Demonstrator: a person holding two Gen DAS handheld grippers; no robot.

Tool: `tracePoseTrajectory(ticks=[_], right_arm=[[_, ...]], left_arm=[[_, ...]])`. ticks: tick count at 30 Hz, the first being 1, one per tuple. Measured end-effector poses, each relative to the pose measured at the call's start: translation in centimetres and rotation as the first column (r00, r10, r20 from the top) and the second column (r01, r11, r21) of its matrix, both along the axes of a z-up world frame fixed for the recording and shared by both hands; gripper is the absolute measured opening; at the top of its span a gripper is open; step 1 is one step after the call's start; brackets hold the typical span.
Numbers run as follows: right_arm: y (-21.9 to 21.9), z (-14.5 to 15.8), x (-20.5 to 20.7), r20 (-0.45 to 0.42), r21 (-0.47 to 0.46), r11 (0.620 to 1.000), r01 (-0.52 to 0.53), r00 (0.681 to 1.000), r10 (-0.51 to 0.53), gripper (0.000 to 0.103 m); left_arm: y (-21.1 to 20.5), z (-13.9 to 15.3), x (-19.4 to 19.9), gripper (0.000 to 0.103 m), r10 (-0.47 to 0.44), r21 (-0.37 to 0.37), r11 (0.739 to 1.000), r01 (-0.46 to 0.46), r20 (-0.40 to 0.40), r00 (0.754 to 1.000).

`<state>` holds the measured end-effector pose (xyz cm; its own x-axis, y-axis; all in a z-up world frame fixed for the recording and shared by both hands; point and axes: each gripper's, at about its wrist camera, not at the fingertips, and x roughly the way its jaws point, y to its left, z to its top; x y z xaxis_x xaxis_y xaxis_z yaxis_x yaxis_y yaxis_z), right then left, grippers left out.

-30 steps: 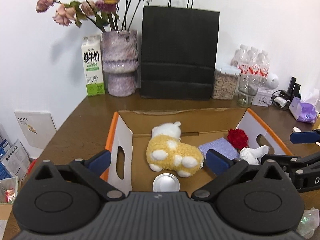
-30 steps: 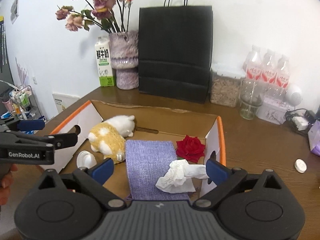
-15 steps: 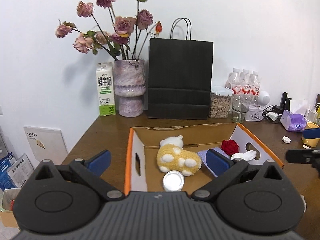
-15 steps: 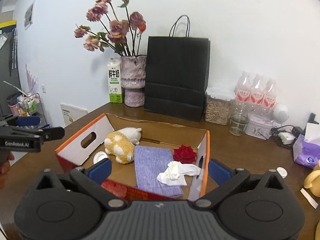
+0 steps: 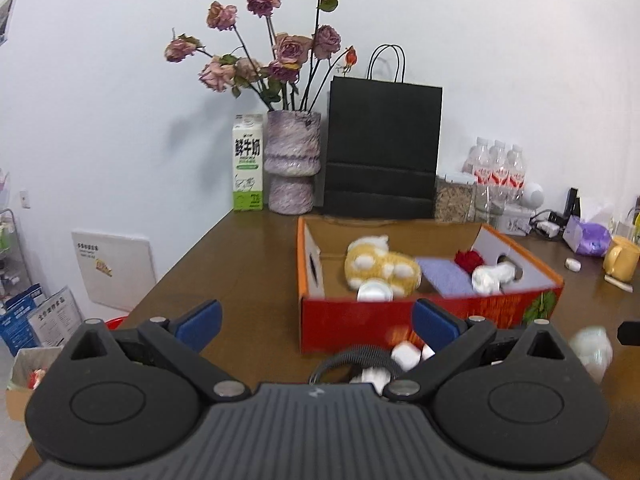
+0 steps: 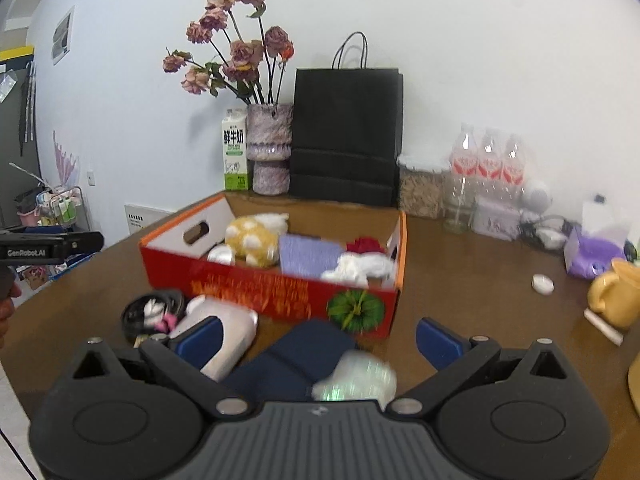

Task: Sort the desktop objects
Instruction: 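Withdraw both open tools from the box back over the table, then grasp the black USB cable with the left tool while the right tool grasps the clear plastic bag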

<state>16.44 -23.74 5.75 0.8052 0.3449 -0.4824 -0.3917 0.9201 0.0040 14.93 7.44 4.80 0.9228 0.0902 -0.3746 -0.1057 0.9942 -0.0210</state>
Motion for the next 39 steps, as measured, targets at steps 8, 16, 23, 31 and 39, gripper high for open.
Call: tracePoseTrajectory(ticks=[8,16,23,31,39], right_arm=[[-0.3,-3.6,-4.5,-0.059,0.064,0.995,0.070,0.996,-0.067,0.103],[-0.3,-5.0,-5.9,-0.074,0.005,0.996,0.087,0.993,-0.087,0.103],[-1.6,-5.7,-5.5,-0.090,-0.001,0.995,0.096,0.991,-0.096,0.103],[-2.7,-6.3,-4.8,-0.098,-0.010,0.998,0.063,0.993,-0.063,0.103],[-3.2,-7.2,-4.0,-0.117,0.001,0.999,0.053,0.992,-0.052,0.103]], left_arm=[[-2.7,-4.2,-4.2,0.103,-0.037,-0.094,0.995,0.029,-0.089,0.995],[-7.1,-4.9,-4.6,0.103,-0.125,-0.016,0.992,0.124,-0.108,0.986],[-10.3,-6.0,-3.7,0.103,-0.103,0.056,0.992,0.113,-0.157,0.982],[-12.7,-7.1,-2.7,0.103,-0.080,0.090,0.991,0.099,-0.197,0.977],[-13.6,-7.7,-2.0,0.101,-0.060,0.107,0.991,0.086,-0.220,0.974]])
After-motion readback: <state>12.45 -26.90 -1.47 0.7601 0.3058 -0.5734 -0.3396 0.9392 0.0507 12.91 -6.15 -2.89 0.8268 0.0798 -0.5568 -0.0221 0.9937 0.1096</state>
